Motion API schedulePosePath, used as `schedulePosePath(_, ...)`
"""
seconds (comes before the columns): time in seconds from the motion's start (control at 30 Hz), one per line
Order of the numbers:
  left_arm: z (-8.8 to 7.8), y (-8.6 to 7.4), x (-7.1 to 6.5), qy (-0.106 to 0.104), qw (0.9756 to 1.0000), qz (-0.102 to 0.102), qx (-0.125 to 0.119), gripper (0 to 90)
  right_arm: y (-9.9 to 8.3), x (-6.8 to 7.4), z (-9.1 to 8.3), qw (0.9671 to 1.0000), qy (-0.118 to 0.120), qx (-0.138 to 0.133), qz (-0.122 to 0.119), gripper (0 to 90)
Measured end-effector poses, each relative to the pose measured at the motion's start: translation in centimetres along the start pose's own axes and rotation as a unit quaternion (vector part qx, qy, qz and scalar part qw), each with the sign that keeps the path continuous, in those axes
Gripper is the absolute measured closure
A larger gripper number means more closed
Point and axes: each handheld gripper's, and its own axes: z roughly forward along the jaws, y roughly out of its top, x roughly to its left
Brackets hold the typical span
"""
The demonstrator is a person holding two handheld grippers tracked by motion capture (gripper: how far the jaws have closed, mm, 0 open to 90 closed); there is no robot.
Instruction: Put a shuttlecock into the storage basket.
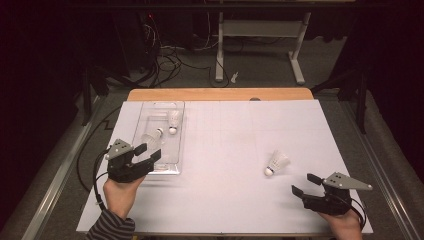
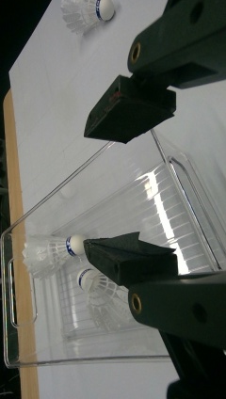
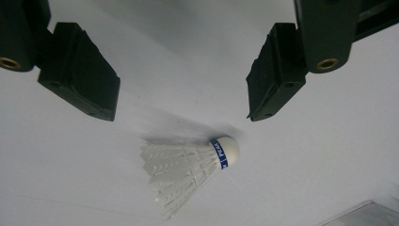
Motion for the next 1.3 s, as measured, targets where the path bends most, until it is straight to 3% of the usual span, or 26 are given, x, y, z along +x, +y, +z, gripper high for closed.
schedulePosePath(0.63, -0.2, -1.5, -1.0, -0.012, 0.9998, 0.013, -0.002, 40.6, -0.1, 0.0, 0.0, 1.0, -0.004, 0.001, 0.002, 26.5)
schedulePosePath(1.3, -1.0, -2.8, -2.0, -0.026, 0.9996, 0.008, -0.01, 40.3, -0.1, 0.0, -0.2, 1.0, -0.003, -0.002, -0.001, 26.5)
